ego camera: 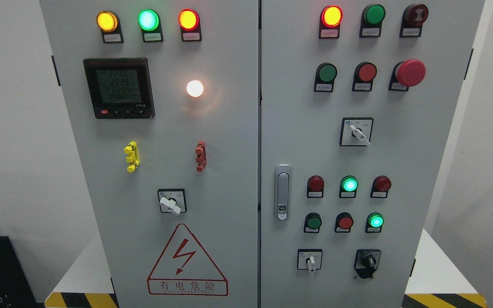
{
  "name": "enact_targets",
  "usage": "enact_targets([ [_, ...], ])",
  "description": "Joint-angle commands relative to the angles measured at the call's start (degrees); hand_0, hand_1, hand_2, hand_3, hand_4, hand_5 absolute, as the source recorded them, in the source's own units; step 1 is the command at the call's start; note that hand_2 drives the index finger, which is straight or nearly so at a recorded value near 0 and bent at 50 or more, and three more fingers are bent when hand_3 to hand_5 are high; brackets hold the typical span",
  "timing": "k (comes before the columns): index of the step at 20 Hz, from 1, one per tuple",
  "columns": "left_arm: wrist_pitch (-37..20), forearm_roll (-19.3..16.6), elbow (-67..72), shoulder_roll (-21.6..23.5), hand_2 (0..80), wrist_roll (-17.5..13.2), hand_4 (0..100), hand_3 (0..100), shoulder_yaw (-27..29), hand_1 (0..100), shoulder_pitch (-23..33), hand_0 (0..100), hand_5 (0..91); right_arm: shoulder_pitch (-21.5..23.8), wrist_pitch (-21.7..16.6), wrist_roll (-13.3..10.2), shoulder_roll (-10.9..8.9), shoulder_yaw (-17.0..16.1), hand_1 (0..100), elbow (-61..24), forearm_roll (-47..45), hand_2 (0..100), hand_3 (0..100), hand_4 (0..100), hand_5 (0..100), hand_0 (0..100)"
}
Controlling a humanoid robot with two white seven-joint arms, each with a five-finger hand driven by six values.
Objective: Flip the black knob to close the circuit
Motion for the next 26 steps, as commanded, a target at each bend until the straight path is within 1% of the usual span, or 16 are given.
enact_targets([
  [1,0.1,0.4,-1.9,0.1,0.0,0.0,3,5,0.6,0,1.9,0,0.0,-3.7,4.4,0.2,-0.73,0.6,30,-7.0,17.1,72,91,80,75,0],
  [3,0.1,0.4,-1.9,0.0,0.0,0.0,3,5,0.6,0,1.9,0,0.0,-5.6,8.1,2.4,-0.82,2.7,29,-6.6,17.4,75,93,81,76,0],
  [6,0.1,0.4,-1.9,0.1,0.0,0.0,3,5,0.6,0,1.9,0,0.0,-8.7,11.0,2.8,-0.91,3.1,24,-6.0,19.1,78,95,81,76,0],
  [8,0.1,0.4,-1.9,0.0,0.0,0.0,3,5,0.6,0,1.9,0,0.0,-9.5,12.4,3.3,-1.08,3.1,22,-5.6,20.7,79,96,81,76,0],
  [10,0.1,0.4,-1.9,0.0,0.0,0.0,3,5,0.6,0,1.9,0,0.0,-9.8,13.8,3.2,-1.08,3.2,17,-4.7,21.3,81,97,81,76,0],
  [12,0.1,0.4,-1.9,0.0,0.0,0.0,3,5,0.6,0,1.9,0,0.0,-10.3,14.0,3.0,-1.08,3.3,4,-4.2,21.6,82,98,82,77,0],
  [13,0.1,0.4,-1.9,0.0,0.0,0.0,3,5,0.6,0,1.9,0,0.0,-10.8,14.2,3.0,-1.08,3.3,0,-3.9,22.5,82,98,82,77,0],
  [16,0.1,0.4,-1.9,0.0,0.0,0.0,3,5,0.6,0,1.9,0,0.0,-11.9,14.2,3.2,-1.08,3.5,0,-2.6,24.6,83,98,82,78,0],
  [21,0.1,0.4,-1.9,0.0,0.0,0.0,3,5,0.6,0,1.9,0,0.0,-15.5,14.8,3.3,-0.91,4.3,0,1.6,26.1,84,100,82,78,0],
  [23,0.1,0.4,-1.9,0.0,0.0,0.0,3,5,0.6,0,1.9,0,0.0,-16.9,15.7,3.1,-0.91,4.3,0,3.6,25.9,85,100,82,78,0],
  [26,0.1,0.4,-1.9,0.1,0.0,0.0,3,5,0.6,0,1.9,0,0.0,-18.4,15.7,2.1,-0.91,4.3,0,6.7,25.7,85,100,83,78,0],
])
